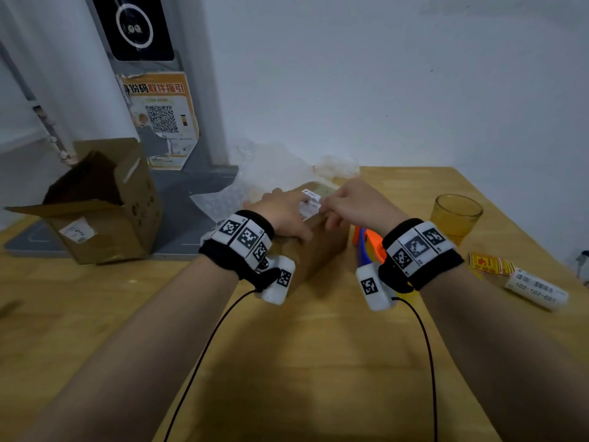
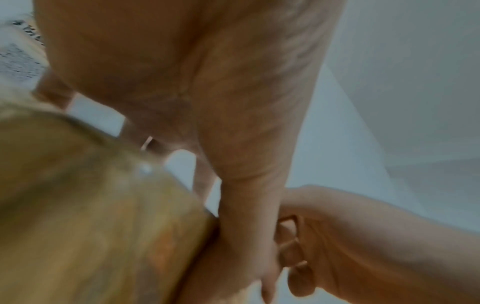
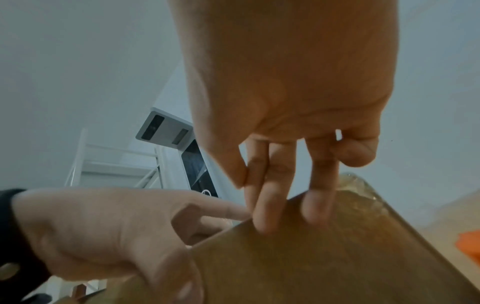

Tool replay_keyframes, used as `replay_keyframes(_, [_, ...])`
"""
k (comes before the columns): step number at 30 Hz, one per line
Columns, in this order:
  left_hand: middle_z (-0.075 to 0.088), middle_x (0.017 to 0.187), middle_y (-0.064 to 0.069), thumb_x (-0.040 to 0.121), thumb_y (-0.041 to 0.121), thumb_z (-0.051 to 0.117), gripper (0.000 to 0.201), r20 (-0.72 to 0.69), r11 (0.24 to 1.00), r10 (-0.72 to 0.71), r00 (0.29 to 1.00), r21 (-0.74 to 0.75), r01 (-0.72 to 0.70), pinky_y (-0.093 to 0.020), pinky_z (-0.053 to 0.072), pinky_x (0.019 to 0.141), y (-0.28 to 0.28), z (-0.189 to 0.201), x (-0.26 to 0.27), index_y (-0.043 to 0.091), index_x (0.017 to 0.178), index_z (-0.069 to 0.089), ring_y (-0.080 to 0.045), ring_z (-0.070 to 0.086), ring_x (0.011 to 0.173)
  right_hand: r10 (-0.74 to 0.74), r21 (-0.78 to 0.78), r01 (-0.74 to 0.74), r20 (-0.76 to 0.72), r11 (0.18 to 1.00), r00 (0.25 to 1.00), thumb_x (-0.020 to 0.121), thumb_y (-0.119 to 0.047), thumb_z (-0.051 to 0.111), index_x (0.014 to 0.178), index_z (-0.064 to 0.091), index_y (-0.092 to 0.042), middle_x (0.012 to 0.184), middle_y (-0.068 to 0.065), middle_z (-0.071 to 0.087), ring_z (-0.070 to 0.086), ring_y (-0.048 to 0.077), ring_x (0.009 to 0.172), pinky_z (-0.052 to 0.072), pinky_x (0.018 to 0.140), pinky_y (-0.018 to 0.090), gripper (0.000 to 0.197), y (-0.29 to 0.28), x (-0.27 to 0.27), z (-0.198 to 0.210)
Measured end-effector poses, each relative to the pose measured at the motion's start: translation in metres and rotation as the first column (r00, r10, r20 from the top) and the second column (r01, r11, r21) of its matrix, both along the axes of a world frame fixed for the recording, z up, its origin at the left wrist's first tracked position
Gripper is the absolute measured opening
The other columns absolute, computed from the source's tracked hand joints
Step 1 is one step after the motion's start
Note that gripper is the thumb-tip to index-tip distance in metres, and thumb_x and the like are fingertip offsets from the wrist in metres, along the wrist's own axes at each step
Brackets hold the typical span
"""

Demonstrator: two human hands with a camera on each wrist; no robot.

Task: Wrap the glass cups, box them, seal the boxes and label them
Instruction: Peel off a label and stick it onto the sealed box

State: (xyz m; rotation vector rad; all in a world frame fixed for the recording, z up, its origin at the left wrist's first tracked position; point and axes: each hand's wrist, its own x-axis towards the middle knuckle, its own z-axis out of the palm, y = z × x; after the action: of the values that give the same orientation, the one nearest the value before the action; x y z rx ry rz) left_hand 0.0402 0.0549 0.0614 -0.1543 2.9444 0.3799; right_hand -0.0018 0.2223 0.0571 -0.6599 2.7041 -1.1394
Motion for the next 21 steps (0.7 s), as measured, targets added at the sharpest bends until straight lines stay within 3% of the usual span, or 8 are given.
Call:
replay_keyframes(2, [0.046,0.145,-0.002,0.066,0.038,0.085,0.098,0.019,0.997,-0.079,0.997,0.023,0.078,-0.046,0.05,0.101,-0.009,0.006,0.003,0.048,0.151,0.038,-0.026,0.052,0.123,-0.087,-0.05,0.084,-0.072,0.995,0.994,0.1,-0.032,0.056,0.074,0.078,-0.017,0.057,-0.001,0.071,0.063,0.007,0.053,0.046,0.065,0.027,0.037,0.001,0.002,-0.004])
replay_keyframes(6, [0.042,0.155,0.001,0.084,0.007,0.073,0.084,-0.017,0.991,-0.123,0.992,0.05,0.124,-0.032,0.046,0.089,-0.022,0.008,0.001,0.043,0.153,0.04,-0.025,0.05,0.128,-0.197,-0.057,0.19,-0.156,0.98,0.968,0.091,-0.029,0.054,0.06,0.068,-0.008,0.047,0.003,0.063,0.064,0.021,0.052,0.052,0.06,0.033,0.04,0.009,0.008,-0.01])
replay_keyframes(8, [0.041,0.159,-0.002,0.089,0.004,0.061,0.081,-0.099,0.997,-0.05,0.994,0.059,0.056,-0.04,0.046,0.103,-0.02,0.005,0.003,0.036,0.158,0.033,-0.028,0.047,0.136,-0.228,-0.01,0.229,-0.165,0.973,0.96,0.088,-0.032,0.054,0.063,0.065,-0.003,0.051,0.011,0.062,0.064,0.03,0.055,0.054,0.058,0.038,0.039,0.017,0.013,-0.015])
replay_keyframes(10, [0.035,0.163,-0.007,0.091,0.01,0.059,0.082,-0.165,0.988,0.003,0.986,0.15,0.022,-0.054,0.029,0.12,-0.013,-0.001,0.006,0.033,0.161,0.024,-0.028,0.024,0.153,-0.259,0.069,0.275,-0.178,0.959,0.949,0.091,-0.036,0.056,0.058,0.058,-0.008,0.049,0.012,0.05,0.055,0.032,0.053,0.044,0.053,0.035,0.043,0.03,0.018,-0.023])
replay_keyframes(12, [0.035,0.161,-0.008,0.092,0.013,0.059,0.076,-0.269,0.966,0.038,0.962,0.257,0.033,-0.054,0.021,0.123,0.002,-0.003,0.009,0.031,0.159,0.029,-0.029,0.011,0.156,-0.306,0.115,0.329,-0.182,0.937,0.935,0.095,-0.037,0.057,0.056,0.05,-0.012,0.049,0.004,0.038,0.045,0.028,0.05,0.033,0.052,0.032,0.047,0.047,0.023,-0.032])
replay_keyframes(16, [0.052,0.14,0.002,0.091,0.016,0.059,0.046,-0.481,0.899,0.108,0.87,0.422,0.121,-0.039,0.031,0.112,0.036,-0.005,0.011,0.038,0.131,0.06,-0.025,0.03,0.139,-0.417,0.18,0.434,-0.125,0.883,0.9,0.096,-0.038,0.057,0.061,0.04,-0.019,0.054,0.001,0.031,0.034,0.026,0.051,0.028,0.056,0.032,0.044,0.087,0.025,-0.044])
replay_keyframes(19, [0.064,0.12,0.007,0.088,0.004,0.056,0.039,-0.485,0.732,0.173,0.857,0.645,0.217,-0.024,0.046,0.097,0.054,-0.01,0.009,0.035,0.107,0.069,-0.012,0.054,0.115,-0.474,0.287,0.471,-0.064,0.834,0.878,0.096,-0.033,0.054,0.067,0.033,-0.016,0.063,0.003,0.028,0.029,0.024,0.059,0.025,0.061,0.037,0.04,0.116,0.023,-0.051])
replay_keyframes(21, [0.068,0.108,0.008,0.087,-0.003,0.053,0.039,-0.446,0.636,0.197,0.873,0.736,0.232,-0.02,0.049,0.08,0.067,-0.013,0.01,0.03,0.099,0.07,-0.004,0.06,0.093,-0.516,0.372,0.491,-0.037,0.788,0.856,0.099,-0.032,0.053,0.069,0.039,-0.014,0.072,0.007,0.038,0.039,0.027,0.065,0.03,0.064,0.037,0.037,0.129,0.025,-0.055])
